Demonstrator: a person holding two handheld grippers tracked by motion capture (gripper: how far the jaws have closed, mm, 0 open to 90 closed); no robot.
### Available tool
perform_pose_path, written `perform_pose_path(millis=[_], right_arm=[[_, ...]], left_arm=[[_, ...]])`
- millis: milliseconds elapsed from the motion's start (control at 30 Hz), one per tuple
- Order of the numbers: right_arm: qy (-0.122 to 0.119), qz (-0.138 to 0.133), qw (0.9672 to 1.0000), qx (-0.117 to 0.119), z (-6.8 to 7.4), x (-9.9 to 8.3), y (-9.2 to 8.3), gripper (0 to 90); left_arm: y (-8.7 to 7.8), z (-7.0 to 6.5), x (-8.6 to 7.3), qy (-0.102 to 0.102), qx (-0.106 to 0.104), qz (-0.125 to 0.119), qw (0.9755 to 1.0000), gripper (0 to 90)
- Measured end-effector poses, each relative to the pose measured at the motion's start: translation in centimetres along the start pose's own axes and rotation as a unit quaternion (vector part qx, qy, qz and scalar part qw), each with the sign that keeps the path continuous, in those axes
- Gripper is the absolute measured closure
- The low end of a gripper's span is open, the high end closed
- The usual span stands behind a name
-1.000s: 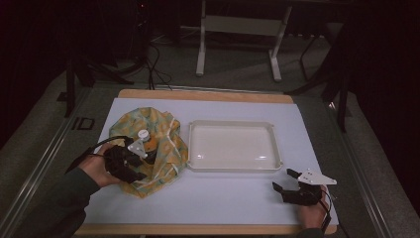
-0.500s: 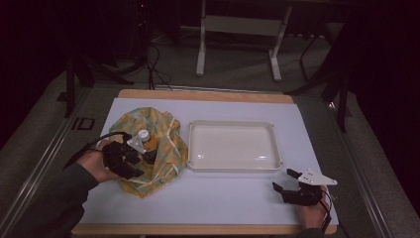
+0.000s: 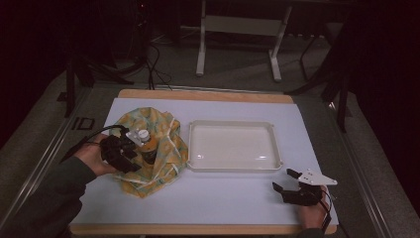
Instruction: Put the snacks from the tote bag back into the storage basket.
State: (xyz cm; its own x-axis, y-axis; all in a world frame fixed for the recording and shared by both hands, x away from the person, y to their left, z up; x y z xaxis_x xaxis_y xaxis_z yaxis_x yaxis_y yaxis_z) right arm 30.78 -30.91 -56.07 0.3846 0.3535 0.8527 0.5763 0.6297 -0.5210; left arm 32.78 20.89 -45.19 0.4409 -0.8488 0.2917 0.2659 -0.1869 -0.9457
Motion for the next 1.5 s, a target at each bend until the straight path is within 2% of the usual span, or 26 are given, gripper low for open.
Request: perform_pose_path(millis=[433,900,1167,1500], right_arm=[[-0.002,-0.003,1.0,0.001,0.0,0.0,0.0,19.9],[0.0,-0.004,1.0,0.003,0.0,0.0,-0.1,19.9],[-0.001,-0.004,1.0,0.003,0.0,0.0,-0.1,19.9],[-0.001,-0.003,1.0,0.003,0.0,0.0,-0.1,19.9]], left_arm=[[-0.7,1.5,0.4,-0.019,-0.004,-0.004,0.9998,50.8],[-1.3,2.6,1.1,-0.027,-0.002,0.001,0.9996,49.8],[-1.6,2.9,1.4,-0.029,0.0,-0.004,0.9996,50.1],[-2.2,3.3,2.4,-0.044,-0.003,-0.008,0.999,48.4]])
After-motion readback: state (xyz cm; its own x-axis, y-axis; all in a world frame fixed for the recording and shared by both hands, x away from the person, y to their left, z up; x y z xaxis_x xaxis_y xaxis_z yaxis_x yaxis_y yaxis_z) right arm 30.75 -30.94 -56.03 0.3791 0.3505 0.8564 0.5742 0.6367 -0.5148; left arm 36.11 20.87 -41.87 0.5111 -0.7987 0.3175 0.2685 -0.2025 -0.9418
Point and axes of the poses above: each handheld gripper's, and its own axes: y roughly forward along the jaws, x roughly out of its top, z roughly to its left, the point moved 5 cm from there along y, roughly forward along the jaws, and after that the axes turned 6 degrees about x, right-handed, at the moved point
